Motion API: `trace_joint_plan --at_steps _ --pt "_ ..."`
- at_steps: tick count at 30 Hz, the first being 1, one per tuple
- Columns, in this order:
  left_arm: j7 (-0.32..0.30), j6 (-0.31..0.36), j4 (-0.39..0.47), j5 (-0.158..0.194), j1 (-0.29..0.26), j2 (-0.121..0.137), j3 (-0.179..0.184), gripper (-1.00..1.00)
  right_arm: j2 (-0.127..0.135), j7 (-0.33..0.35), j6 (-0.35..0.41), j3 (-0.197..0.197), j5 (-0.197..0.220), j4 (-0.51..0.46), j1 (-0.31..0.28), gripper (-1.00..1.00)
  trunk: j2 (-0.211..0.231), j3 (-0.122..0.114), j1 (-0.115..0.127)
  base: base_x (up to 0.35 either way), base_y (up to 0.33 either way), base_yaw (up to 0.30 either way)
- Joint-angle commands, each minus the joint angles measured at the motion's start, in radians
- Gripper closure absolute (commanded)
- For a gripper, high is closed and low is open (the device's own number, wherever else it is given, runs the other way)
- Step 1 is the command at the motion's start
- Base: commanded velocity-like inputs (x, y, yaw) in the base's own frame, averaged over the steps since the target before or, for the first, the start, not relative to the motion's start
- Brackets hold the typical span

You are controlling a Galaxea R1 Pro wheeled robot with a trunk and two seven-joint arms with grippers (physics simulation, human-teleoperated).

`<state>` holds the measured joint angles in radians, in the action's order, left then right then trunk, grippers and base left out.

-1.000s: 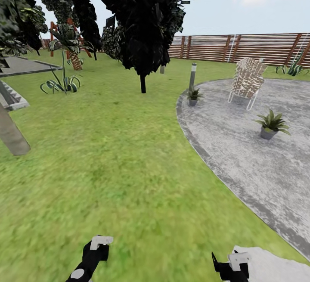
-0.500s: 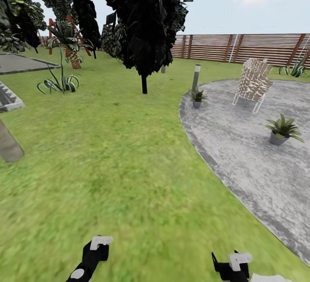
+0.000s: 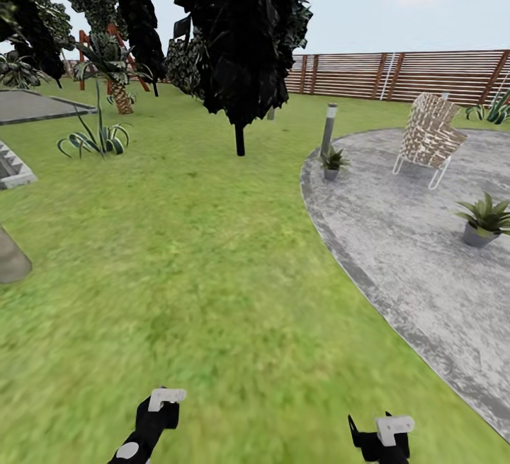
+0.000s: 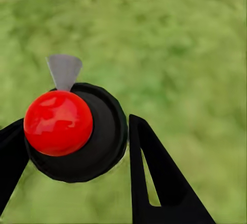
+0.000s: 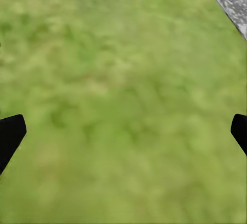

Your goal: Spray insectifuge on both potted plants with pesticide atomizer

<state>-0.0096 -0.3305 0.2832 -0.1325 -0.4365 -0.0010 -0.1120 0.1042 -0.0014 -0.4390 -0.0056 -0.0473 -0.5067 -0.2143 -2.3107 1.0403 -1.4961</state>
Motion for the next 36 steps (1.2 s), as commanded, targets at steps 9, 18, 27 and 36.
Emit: trace_joint_plan --at_steps 9,18,27,36 --pt "-0.001 -0.004 -0.001 -0.011 -0.001 -0.002 -0.008 1.0 0.0 0.0 -0.003 -0.001 -0.005 0.0 0.0 -1.0 0.0 0.001 0.0 0.338 0.131 0.0" --pt "-0.001 -0.004 -0.001 -0.012 -0.001 -0.002 -0.008 1.0 0.0 -0.002 -0.003 -0.001 -0.004 0.0 0.0 -1.0 0.0 0.001 0.0 0.338 0.131 0.0" --pt "-0.001 -0.004 -0.001 -0.012 -0.001 -0.005 -0.008 1.0 0.0 -0.002 -0.003 -0.001 -0.003 0.0 0.0 -1.0 0.0 0.001 0.0 0.339 0.131 0.0" --pt "0.0 -0.004 -0.001 -0.012 -0.001 -0.01 -0.008 1.0 0.0 -0.002 -0.003 -0.002 -0.003 0.0 0.0 -1.0 0.0 0.001 0.0 0.338 0.131 -0.001"
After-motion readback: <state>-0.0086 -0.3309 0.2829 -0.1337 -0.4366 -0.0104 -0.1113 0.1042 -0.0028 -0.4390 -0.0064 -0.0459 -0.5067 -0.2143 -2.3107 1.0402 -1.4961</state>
